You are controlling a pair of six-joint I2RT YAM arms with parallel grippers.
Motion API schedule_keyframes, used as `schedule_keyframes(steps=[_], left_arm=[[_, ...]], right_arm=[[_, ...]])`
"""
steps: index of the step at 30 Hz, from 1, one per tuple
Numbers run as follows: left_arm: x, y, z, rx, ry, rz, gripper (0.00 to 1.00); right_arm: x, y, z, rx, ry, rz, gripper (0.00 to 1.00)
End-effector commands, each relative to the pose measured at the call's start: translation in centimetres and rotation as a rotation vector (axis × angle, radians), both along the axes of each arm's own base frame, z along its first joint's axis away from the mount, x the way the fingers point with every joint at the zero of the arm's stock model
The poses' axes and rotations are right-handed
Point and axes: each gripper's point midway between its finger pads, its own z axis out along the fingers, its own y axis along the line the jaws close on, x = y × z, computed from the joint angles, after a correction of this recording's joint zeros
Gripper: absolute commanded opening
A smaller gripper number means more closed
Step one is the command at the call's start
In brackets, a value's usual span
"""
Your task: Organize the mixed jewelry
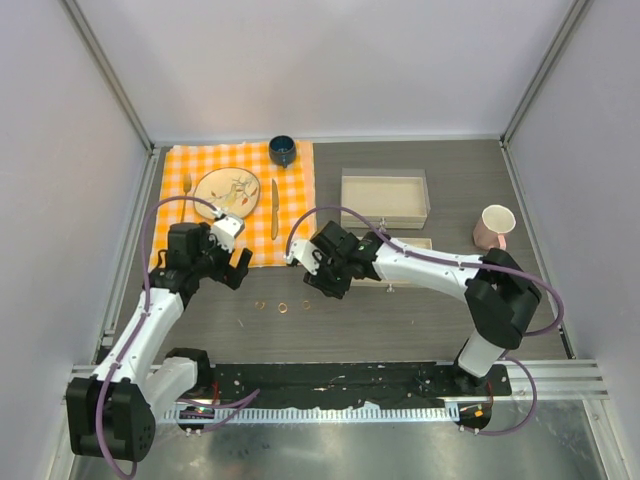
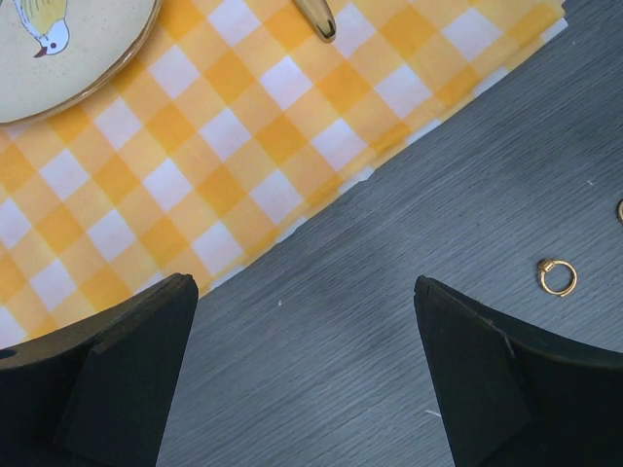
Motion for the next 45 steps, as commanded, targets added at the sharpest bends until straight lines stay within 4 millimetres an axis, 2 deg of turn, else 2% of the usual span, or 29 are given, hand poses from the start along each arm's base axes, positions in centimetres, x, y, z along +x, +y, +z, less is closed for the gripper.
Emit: schedule_keyframes(steps=[1,9,19,25,33,40,45], left_arm=[[1.1,0.1,0.8,0.02,-0.062,-0.013,1.0],[0.9,0.1,0.0,0.022,-0.061,-0.017,1.0],[1.0,0.0,0.1,0.017,-0.067,-0.013,1.0],[1.1,-0.1,0.0,0.008,-0.059,-0.011,1.0],[1.3,-0.1,0.4,0.002,-0.068,-0.007,1.0],[1.3,-0.1,0.5,0.006,-0.07,-0.006,1.0],[1.4,0.0,0.4,0.011,-0.071,-0.009,1.0]], right_arm=[[1.5,1.7,1.6,0.056,-0.052,-0.038,0.37],[0.7,-0.3,-0.4,-0.018,-0.017,-0.104,0.35],[-0.5,-2.8,-2.9,-0.095,0.016,-0.151,0.31],[-0.3,-3.2,-2.9,-0.087,0.009,-0.171,0.32],[0.6,-3.4,-2.8,-0.059,0.029,-0.216,0.39],[1.8,-3.4,-2.7,-0.028,0.066,-0.265,0.4],[1.8,-2.9,-3.0,-0.01,0.106,-0.266,0.39]])
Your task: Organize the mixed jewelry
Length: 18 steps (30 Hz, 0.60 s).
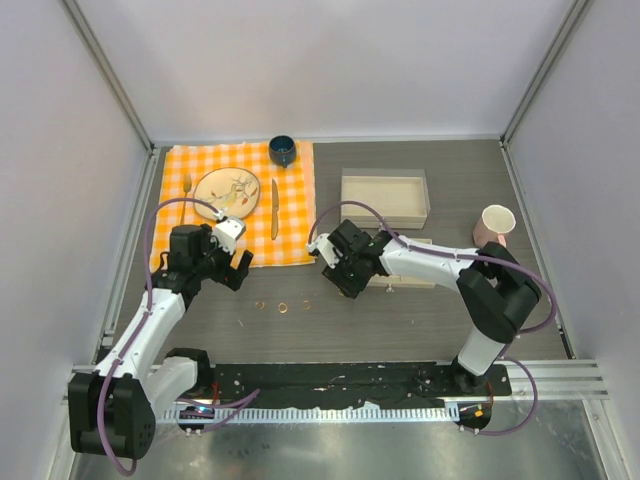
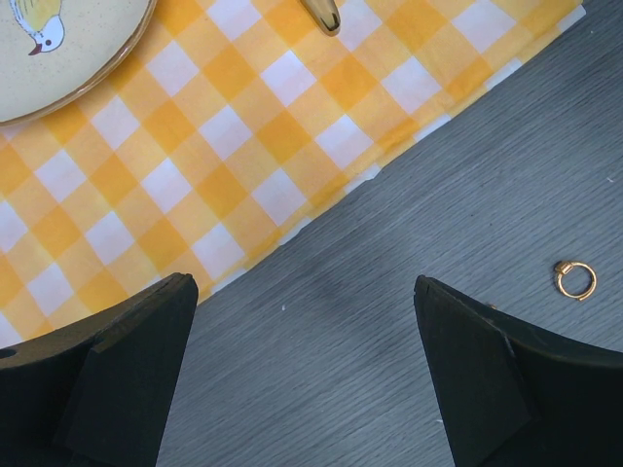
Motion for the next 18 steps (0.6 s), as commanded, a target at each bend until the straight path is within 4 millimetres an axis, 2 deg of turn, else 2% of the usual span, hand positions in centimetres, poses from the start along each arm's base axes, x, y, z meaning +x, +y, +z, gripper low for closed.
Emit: schedule_keyframes(steps=[1,18], left_arm=[[1.15,-0.15,1.37,-0.002,-0.062,-0.004,1.0],[1.01,0.2,0.91,0.023,-0.064,-0.004,1.0]], right_arm=[[0.72,2.09,0.97,0.085,0.022,-0.007,0.39],[0.94,2.9,0.36,0.105,0.066,0.013,0.4]])
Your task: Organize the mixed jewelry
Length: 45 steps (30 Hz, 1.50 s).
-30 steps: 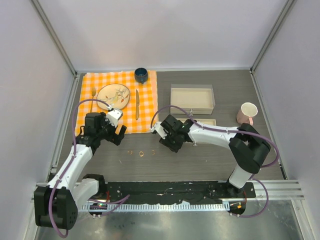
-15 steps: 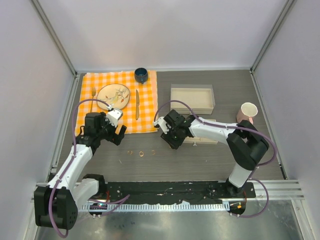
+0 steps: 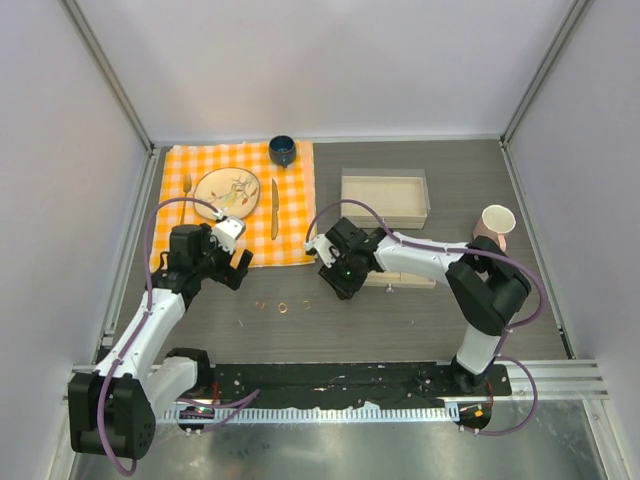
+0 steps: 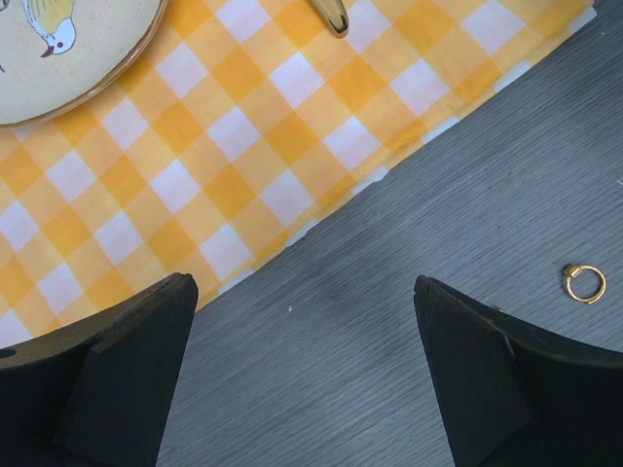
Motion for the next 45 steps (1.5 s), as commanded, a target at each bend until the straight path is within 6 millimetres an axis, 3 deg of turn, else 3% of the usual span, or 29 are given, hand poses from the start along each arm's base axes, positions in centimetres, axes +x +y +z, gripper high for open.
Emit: schedule_keyframes(steps=[1,25,45], left_arm=[[0.8,0.0,0.8,0.012,-0.055,-0.01,1.0],[0.7,0.2,0.8,0.025,-0.065,-0.012,1.0],[0.7,0.1,1.3,0.021,-0.077,-0.015,1.0]], right_arm=[[1.3,1.7,1.2,0.055,-0.027,0.008,0.4],[2.1,2.3,1.6,0.059,-0.043,0.016,0.4],[1.7,0.9,0.9,0.012,-0.04,0.003,0.39]])
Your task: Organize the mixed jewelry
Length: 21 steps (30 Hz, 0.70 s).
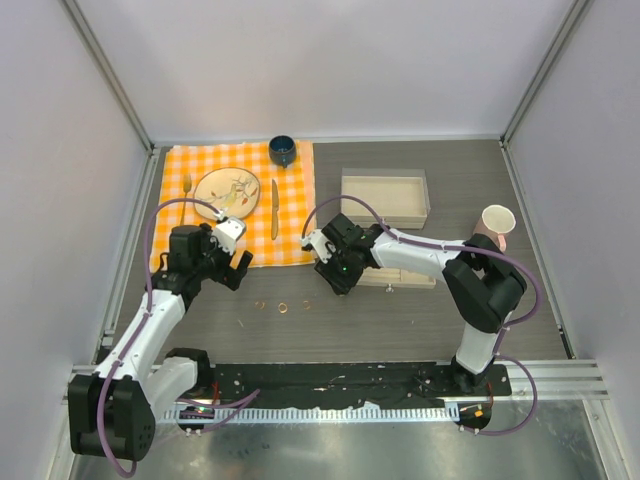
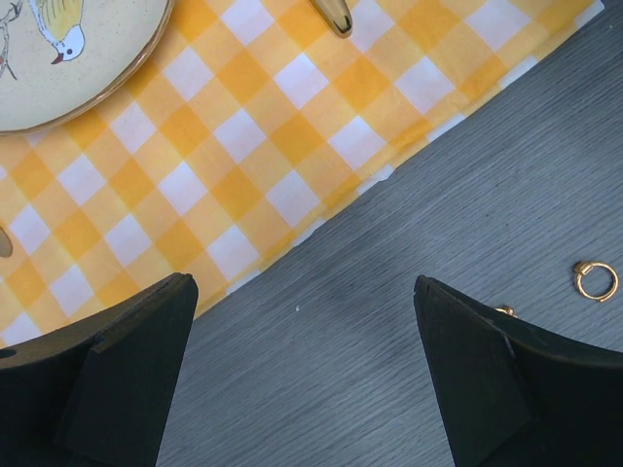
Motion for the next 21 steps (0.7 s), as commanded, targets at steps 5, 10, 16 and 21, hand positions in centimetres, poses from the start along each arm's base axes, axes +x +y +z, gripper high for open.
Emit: schedule_keyframes(steps=[5,10,16,21], left_arm=[[0.5,0.0,1.0,0.007,-0.056,-0.006,1.0],[0.5,0.0,1.0,0.004,-0.054,-0.008,1.0],[0.6,-0.1,1.0,0.002,-0.06,-0.008,1.0],[0.5,-0.1,1.0,0.002,-0.057,-0.008,1.0]], right_arm=[[-0.4,-0.5,-0.4,-0.002,0.022,0.005,0.39],[-0.6,-0.6,-0.7,-0.002,0.035,0.009,0.39],[-0.8,-0.1,-0.5,0.016,0.049,0.023,0.4],[-0.9,0.3,-0.6,0.022,0.067,0.028,0.4]])
